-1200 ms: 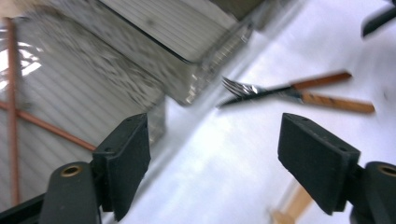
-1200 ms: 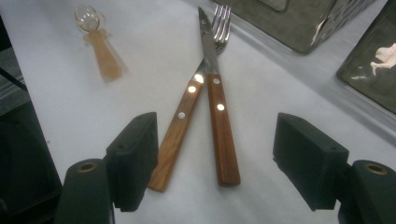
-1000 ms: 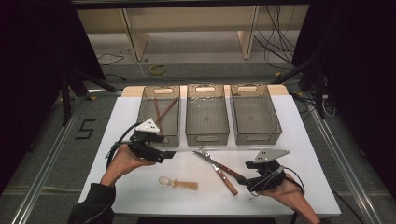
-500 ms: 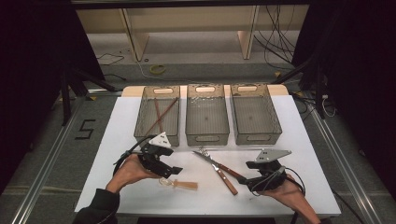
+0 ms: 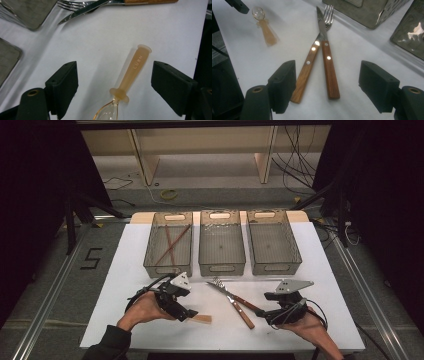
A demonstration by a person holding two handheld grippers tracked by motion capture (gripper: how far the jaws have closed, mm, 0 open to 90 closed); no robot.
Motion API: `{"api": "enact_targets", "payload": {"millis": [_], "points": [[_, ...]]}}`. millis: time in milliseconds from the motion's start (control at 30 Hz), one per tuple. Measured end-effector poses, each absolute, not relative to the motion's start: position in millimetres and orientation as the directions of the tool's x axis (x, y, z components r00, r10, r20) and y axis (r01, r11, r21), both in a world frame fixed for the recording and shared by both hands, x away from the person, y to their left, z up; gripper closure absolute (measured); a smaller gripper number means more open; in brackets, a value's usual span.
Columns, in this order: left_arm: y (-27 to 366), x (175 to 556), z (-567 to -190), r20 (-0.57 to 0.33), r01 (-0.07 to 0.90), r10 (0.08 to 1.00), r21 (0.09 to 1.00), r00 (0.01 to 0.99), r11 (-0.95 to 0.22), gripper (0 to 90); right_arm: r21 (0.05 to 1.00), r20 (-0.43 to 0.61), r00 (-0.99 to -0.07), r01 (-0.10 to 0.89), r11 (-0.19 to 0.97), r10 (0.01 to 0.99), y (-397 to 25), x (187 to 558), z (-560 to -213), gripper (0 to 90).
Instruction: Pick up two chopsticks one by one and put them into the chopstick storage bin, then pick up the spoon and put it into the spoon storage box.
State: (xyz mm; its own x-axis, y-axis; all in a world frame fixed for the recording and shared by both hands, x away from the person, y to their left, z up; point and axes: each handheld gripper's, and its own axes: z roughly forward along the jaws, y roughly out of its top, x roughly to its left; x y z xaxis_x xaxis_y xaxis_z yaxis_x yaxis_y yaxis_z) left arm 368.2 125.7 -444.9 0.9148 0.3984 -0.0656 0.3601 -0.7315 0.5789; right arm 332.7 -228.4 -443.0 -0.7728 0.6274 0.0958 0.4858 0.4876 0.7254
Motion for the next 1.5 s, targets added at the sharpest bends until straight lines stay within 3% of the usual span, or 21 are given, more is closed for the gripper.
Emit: {"api": "enact_targets", "payload": {"millis": [567,1500], "points": [[104.5,363.2,-457.5,-0.005,0.271,0.306,0.478,0.952,-0.835,25.9,0.724,0.105,-0.768,0.494,0.481,0.632,-233.9,332.9,-445.5,30.9],[95.0,365.5,-474.2,-0.018,0.234,0.250,0.431,0.968,-0.871,41.5,0.719,0.102,-0.776,0.490,0.493,0.622,-231.8,332.6,-445.9,31.2]]}}
